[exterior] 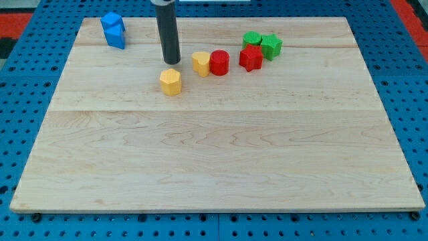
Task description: Slide the yellow heart down and left a bit
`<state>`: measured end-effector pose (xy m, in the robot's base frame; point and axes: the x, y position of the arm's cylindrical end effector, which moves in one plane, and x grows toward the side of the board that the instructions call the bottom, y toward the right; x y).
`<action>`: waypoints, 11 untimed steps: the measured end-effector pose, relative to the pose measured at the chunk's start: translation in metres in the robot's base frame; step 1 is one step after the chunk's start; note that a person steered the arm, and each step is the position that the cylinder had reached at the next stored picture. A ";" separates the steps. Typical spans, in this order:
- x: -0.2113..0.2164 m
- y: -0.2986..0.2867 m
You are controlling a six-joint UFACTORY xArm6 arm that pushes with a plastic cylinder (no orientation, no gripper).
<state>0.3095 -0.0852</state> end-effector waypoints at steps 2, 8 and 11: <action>0.006 0.038; 0.044 0.123; 0.094 0.051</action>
